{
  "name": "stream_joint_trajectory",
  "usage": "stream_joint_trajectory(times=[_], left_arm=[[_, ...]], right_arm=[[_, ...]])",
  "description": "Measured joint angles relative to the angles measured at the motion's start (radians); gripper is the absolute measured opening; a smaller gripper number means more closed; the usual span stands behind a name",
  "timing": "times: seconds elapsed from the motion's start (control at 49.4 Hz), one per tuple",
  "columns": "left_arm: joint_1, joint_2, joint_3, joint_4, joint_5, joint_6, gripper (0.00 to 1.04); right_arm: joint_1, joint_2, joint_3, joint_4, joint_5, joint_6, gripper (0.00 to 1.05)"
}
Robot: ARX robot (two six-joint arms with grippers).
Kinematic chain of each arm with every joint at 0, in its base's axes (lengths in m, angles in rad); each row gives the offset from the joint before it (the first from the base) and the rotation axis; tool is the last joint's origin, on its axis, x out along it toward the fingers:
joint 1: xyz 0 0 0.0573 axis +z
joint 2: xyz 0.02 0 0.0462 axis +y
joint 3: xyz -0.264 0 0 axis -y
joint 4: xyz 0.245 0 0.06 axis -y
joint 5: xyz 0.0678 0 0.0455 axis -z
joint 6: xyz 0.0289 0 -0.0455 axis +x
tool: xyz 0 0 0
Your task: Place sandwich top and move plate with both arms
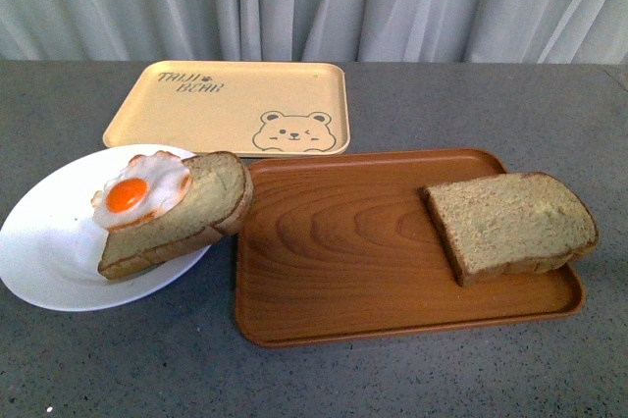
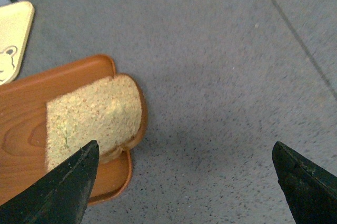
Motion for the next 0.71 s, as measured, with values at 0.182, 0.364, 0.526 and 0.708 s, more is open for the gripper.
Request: stream_joint_trajectory(times=[0.182, 0.364, 0.526, 0.708], left_arm=[[0.000, 0.000, 0.000, 0.000, 0.000, 0.000, 0.96], [0.000, 0.000, 0.000, 0.000, 0.000, 0.000, 0.96], [0.000, 0.000, 0.000, 0.000, 0.000, 0.000, 0.96], [0.000, 0.000, 0.000, 0.000, 0.000, 0.000, 0.96]], right_arm=[[0.006, 0.307, 0.046, 0.140, -0.069, 0.097, 0.96], [0.038, 0.481, 0.102, 0.239, -0.110, 0.186, 0.96], [0.055, 0.617, 0.165, 0.289, -0.121, 0.276, 0.96], [0.074, 0.728, 0.227, 0.319, -0.126, 0.351, 0.96]])
